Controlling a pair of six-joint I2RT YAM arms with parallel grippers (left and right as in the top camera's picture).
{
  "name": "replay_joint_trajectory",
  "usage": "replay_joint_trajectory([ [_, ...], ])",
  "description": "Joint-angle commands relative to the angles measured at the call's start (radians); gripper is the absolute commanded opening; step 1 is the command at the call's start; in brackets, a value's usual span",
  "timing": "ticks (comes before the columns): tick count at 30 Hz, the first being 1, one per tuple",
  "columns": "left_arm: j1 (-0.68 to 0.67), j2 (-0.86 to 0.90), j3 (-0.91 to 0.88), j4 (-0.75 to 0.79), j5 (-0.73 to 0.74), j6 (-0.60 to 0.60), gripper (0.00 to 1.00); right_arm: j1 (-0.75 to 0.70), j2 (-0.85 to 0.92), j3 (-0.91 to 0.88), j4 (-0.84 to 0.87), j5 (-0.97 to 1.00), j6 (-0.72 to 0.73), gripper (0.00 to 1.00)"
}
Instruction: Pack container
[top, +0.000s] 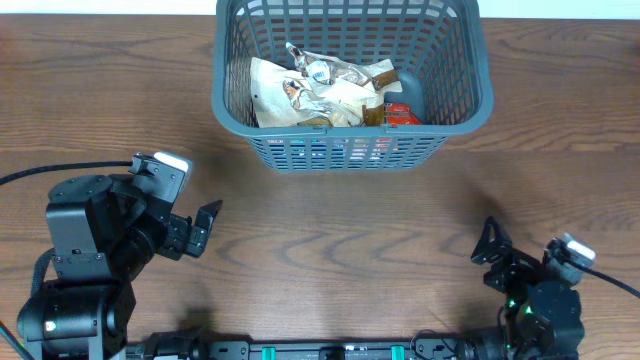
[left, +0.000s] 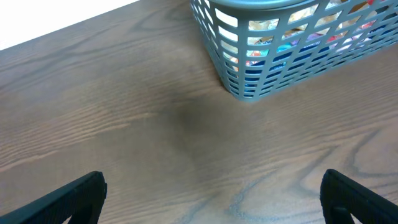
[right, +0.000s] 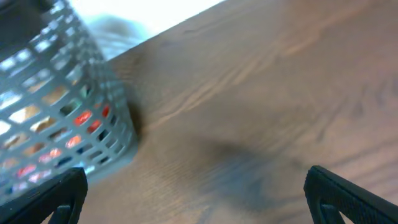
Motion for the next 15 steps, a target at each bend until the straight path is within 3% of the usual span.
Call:
replay_joint_trajectory([
  [1, -0.005, -0.001, -0.005, -0.003, 0.006, 0.018, 0.99, -0.014, -0.063, -0.060, 0.017, 0.067, 0.190, 0.99],
  [7, -0.005, -0.001, -0.005, -0.003, 0.006, 0.018, 0.99, -0.010, -0.110, -0.148, 0.061, -0.014, 0.143, 0.99],
  [15, -0.005, -0.001, -0.005, -0.003, 0.006, 0.018, 0.99, -0.009, -0.110, -0.184, 0.156, -0.371, -0.338, 0.99],
])
